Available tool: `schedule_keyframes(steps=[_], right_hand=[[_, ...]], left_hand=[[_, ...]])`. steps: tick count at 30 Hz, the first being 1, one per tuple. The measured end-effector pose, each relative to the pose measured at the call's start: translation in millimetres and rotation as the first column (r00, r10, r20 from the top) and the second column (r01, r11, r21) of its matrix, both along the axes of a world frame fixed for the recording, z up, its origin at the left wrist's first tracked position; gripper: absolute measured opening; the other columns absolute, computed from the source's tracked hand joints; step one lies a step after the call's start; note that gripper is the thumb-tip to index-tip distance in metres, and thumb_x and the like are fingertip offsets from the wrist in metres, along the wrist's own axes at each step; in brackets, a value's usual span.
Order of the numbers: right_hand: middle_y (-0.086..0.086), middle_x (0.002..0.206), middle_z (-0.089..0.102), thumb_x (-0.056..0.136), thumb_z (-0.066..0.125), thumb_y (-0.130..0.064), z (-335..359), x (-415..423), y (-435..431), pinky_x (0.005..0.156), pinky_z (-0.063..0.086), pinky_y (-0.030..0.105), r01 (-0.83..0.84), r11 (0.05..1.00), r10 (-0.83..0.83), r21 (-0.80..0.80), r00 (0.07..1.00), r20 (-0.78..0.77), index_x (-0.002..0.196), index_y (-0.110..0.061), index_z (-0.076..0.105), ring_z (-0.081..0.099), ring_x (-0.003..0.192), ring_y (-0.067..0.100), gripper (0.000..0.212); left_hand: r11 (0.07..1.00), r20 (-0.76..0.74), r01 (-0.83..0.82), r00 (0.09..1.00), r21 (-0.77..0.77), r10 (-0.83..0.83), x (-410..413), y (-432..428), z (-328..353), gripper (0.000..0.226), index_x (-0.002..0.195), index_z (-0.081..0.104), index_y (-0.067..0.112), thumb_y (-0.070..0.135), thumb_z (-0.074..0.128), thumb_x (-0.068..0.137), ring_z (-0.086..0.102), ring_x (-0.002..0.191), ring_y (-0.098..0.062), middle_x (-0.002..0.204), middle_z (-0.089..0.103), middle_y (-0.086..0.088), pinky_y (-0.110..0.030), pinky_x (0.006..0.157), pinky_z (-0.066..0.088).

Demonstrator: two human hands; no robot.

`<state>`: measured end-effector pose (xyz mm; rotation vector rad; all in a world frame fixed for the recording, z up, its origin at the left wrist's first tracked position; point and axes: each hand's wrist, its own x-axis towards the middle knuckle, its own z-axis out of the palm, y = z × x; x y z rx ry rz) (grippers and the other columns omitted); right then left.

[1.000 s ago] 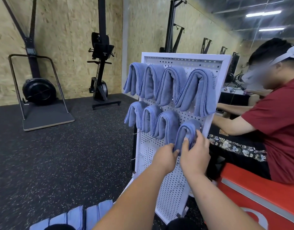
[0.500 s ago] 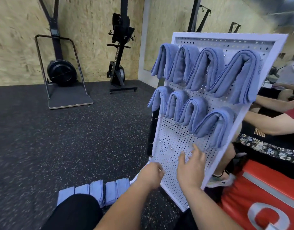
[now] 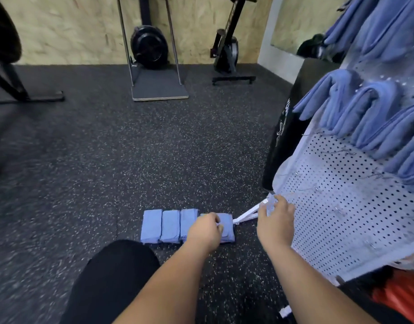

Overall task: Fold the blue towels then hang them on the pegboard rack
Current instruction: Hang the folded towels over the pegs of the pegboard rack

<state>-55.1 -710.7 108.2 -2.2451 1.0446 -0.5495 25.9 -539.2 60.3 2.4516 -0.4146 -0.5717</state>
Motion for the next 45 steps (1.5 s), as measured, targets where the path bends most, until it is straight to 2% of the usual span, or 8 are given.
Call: schedule_keyframes(steps=[3,6,12,20,26,34,41,45], right_hand=[[0.009,0.141,0.048,0.104,0.060,-0.041,-24,26,10,0.073,0.046,0.035,-0.069,0.997,0.071,0.035,0.996,-0.046,0.148,-0.021,0.048,0.064,0.099,0.028,0.050],[0.008,0.143,0.047,0.104,0.060,-0.042,-49,51,20,0.074,0.049,0.037,-0.118,0.991,0.124,0.062,0.986,-0.113,0.148,-0.022,0.048,0.065,0.099,0.028,0.050],[0.007,0.146,0.045,0.104,0.060,-0.037,-99,96,39,0.082,0.052,0.041,-0.194,0.973,0.219,0.126,0.948,-0.232,0.148,-0.021,0.047,0.062,0.109,0.030,0.048],[0.009,0.144,0.045,0.103,0.061,-0.039,-159,146,53,0.083,0.050,0.039,-0.296,0.934,0.348,0.200,0.880,-0.324,0.146,-0.020,0.050,0.062,0.111,0.033,0.048],[0.010,0.154,0.042,0.104,0.060,-0.040,-208,185,54,0.104,0.045,0.041,-0.395,0.876,0.482,0.279,0.755,-0.444,0.153,-0.017,0.046,0.053,0.131,0.030,0.056],[0.008,0.151,0.046,0.101,0.062,-0.041,-266,238,57,0.105,0.048,0.047,-0.524,0.797,0.595,0.299,0.599,-0.536,0.154,-0.020,0.046,0.050,0.133,0.035,0.059],[0.006,0.164,0.042,0.108,0.049,-0.034,-300,268,57,0.117,0.037,0.042,-0.642,0.697,0.673,0.321,0.428,-0.604,0.164,-0.020,0.032,0.043,0.143,0.035,0.060],[0.009,0.152,0.050,0.104,0.060,-0.033,-301,268,56,0.112,0.043,0.042,-0.639,0.706,0.667,0.305,0.455,-0.589,0.158,-0.019,0.042,0.048,0.136,0.033,0.059]], left_hand=[[0.999,-0.031,-0.042,0.999,0.017,0.043,15,14,-15,0.023,0.122,0.062,0.025,0.038,0.054,0.105,0.066,0.101,-0.028,0.110,0.073,-0.001,-0.041,0.088,0.057],[0.994,-0.040,-0.099,0.994,0.047,0.101,28,27,-34,0.025,0.124,0.063,0.023,0.037,0.055,0.104,0.066,0.106,-0.029,0.119,0.071,-0.003,-0.042,0.090,0.056],[0.984,-0.072,-0.150,0.985,0.099,0.158,51,44,-69,0.028,0.128,0.062,0.021,0.036,0.056,0.105,0.065,0.113,-0.029,0.124,0.068,-0.004,-0.042,0.093,0.056],[0.967,-0.139,-0.200,0.965,0.158,0.222,80,57,-120,0.037,0.140,0.057,0.023,0.037,0.056,0.106,0.061,0.119,-0.027,0.135,0.058,-0.002,-0.044,0.098,0.054],[0.950,-0.175,-0.260,0.941,0.171,0.289,100,55,-156,0.044,0.147,0.051,0.025,0.036,0.056,0.105,0.056,0.126,-0.027,0.141,0.053,-0.003,-0.045,0.102,0.052],[0.932,-0.197,-0.315,0.917,0.177,0.347,125,51,-203,0.051,0.151,0.046,0.025,0.039,0.058,0.103,0.046,0.132,-0.027,0.144,0.048,-0.005,-0.044,0.107,0.047],[0.943,-0.231,-0.243,0.927,0.226,0.294,120,50,-228,0.042,0.138,0.050,0.024,0.038,0.063,0.101,0.045,0.129,-0.028,0.138,0.041,-0.004,-0.047,0.102,0.050],[0.949,-0.210,-0.231,0.938,0.215,0.276,117,52,-233,0.040,0.135,0.051,0.025,0.038,0.064,0.100,0.047,0.127,-0.027,0.137,0.040,-0.002,-0.046,0.099,0.052]])
